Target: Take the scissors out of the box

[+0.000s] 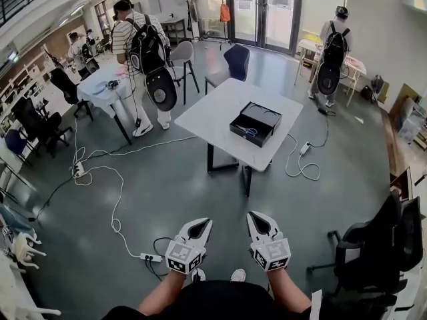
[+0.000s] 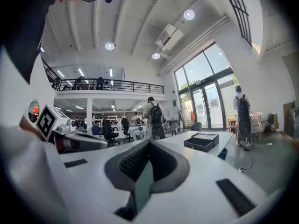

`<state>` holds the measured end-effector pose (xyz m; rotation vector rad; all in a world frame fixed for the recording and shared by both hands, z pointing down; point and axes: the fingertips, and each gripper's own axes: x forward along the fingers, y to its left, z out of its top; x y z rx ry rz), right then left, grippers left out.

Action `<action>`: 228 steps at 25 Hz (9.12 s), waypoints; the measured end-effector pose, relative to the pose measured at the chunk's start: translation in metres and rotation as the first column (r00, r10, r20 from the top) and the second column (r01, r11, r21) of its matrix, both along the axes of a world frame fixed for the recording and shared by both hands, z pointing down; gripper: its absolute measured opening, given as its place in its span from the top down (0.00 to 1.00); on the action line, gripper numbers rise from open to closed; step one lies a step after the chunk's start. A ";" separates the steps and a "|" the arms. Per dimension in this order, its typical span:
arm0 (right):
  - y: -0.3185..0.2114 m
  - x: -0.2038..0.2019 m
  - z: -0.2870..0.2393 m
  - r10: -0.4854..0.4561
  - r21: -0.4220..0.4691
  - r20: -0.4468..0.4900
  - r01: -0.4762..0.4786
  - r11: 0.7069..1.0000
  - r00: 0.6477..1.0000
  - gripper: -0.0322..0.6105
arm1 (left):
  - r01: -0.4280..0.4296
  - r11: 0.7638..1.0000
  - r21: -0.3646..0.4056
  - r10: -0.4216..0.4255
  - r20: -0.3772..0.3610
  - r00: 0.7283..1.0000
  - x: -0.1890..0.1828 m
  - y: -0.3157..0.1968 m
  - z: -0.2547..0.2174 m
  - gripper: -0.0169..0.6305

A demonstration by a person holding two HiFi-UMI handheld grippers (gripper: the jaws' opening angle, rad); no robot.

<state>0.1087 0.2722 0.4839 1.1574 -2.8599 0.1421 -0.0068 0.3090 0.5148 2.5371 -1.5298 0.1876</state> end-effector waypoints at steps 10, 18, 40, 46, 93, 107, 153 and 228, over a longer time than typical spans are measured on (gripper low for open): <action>-0.005 0.009 -0.002 -0.046 -0.006 0.044 0.046 0.999 0.998 0.94 | 0.059 0.998 0.022 -0.060 0.035 0.998 0.000 -0.004 -0.005 0.96; -0.024 -0.003 0.007 -0.063 -0.013 -0.003 0.063 0.998 0.998 0.94 | 0.063 0.998 0.006 -0.063 0.009 0.998 -0.012 -0.029 0.004 0.96; -0.148 -0.088 0.001 0.020 0.030 -0.028 -0.019 0.999 0.999 0.94 | -0.022 0.999 0.050 0.023 -0.011 1.000 -0.087 -0.158 -0.003 0.96; -0.169 -0.106 -0.006 0.051 0.053 -0.051 -0.048 0.997 0.997 0.94 | -0.039 0.997 0.068 0.040 -0.008 0.999 -0.114 -0.182 -0.009 0.96; -0.374 -0.045 0.008 0.011 0.026 -0.021 -0.010 1.000 1.000 0.94 | -0.039 0.998 0.049 0.037 0.045 0.998 -0.040 -0.382 -0.003 0.96; -0.415 -0.004 0.012 -0.018 0.013 0.030 0.018 1.000 0.999 0.94 | -0.015 0.999 0.034 0.012 0.086 0.996 -0.008 -0.421 -0.005 0.96; -0.547 -0.095 0.027 0.251 -0.008 -0.131 -0.254 0.967 0.959 0.94 | -0.331 0.943 0.024 0.331 -0.022 0.943 -0.084 -0.587 0.023 0.96; -0.575 -0.052 0.243 -0.404 -0.520 -0.732 -0.066 0.852 0.549 0.81 | -0.253 0.967 -0.037 0.250 -0.070 0.966 -0.079 -0.608 0.056 0.96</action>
